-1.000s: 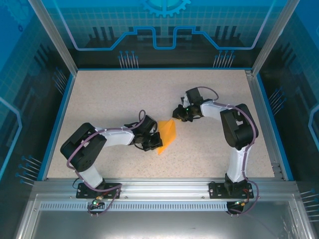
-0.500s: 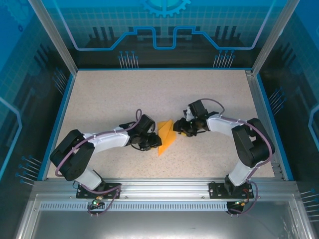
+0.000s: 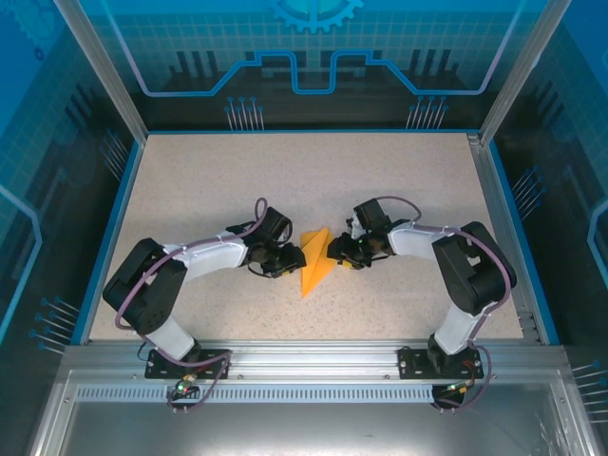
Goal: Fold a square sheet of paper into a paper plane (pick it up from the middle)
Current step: Fourth fold the wing at the center of the table, then turn over the paper at the center of the table.
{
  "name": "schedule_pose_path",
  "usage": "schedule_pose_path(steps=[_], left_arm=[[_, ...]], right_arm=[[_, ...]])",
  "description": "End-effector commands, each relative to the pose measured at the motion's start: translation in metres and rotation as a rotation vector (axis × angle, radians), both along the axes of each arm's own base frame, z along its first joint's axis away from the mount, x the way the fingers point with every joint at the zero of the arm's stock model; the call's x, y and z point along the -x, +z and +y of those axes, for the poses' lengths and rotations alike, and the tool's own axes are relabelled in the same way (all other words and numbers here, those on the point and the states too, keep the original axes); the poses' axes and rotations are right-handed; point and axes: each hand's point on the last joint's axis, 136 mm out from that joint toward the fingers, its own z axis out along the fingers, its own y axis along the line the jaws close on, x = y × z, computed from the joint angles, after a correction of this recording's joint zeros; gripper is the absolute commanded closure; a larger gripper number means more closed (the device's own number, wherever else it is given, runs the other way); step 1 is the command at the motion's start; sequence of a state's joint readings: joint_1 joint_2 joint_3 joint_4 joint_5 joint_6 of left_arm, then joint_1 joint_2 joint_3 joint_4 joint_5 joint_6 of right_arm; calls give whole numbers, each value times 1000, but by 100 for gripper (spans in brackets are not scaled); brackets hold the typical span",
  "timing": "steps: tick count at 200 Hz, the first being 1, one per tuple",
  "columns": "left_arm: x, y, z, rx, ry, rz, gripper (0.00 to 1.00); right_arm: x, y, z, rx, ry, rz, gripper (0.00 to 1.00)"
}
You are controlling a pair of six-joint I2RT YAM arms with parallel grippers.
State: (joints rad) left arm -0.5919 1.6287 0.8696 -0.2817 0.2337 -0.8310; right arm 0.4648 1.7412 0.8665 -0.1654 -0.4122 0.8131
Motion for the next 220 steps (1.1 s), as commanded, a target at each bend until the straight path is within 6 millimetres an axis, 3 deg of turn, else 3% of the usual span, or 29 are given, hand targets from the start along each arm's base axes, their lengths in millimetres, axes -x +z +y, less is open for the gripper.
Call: schedule_pose_path(steps=[1,48,120,220], left_arm=[[-6,3,-10,23,-31,6,59],[-12,-4,-18,52,-28,21,59],[-8,-28,-4,-54,-19,83,66],[-1,-40,3,-87,-3,113,76]], right_arm=[[-6,5,13,-30,17,-8,58],[-5,6,18,-44,36,-10,60],[-11,14,30,-107,50,-17,59],[-12,23,46,-181,55,-36,55]])
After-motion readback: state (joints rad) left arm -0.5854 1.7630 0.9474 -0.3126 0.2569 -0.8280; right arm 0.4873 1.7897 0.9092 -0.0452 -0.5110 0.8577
